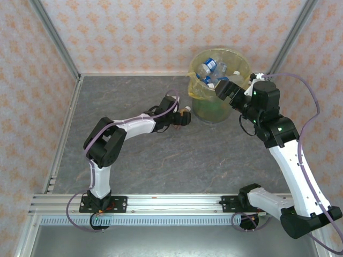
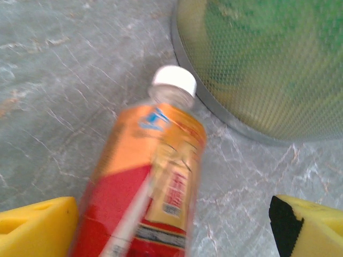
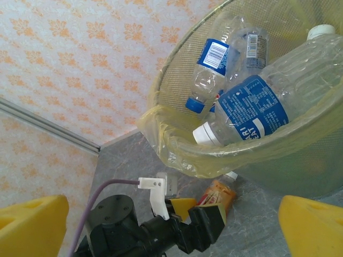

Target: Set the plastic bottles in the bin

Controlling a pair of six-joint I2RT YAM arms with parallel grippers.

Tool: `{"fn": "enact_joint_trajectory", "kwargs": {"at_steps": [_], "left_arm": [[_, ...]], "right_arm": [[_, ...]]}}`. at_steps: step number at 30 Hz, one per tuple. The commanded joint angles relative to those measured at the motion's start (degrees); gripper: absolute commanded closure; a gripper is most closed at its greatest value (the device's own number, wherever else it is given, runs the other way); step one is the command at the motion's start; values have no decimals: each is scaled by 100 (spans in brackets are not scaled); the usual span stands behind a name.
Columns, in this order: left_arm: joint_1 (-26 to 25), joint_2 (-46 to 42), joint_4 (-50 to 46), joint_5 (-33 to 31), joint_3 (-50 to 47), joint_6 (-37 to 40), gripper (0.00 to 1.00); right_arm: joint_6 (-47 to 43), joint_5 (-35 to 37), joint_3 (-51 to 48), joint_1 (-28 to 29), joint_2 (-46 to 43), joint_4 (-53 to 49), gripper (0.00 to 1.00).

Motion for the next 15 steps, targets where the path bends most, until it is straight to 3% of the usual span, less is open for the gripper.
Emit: {"fn": "enact_joint_trajectory", "kwargs": {"at_steps": [1, 10, 15], "left_arm": [[-21, -44, -363, -257, -45, 269, 7], [-238, 255, -894, -1067, 259, 958, 8], [-322, 457, -1195, -1408, 519, 885, 8]], "right_arm": [[88, -89, -94, 34, -96, 209, 0], [113, -87, -72, 35, -133, 177, 0], [126, -31, -133, 27, -219, 155, 0]]}}
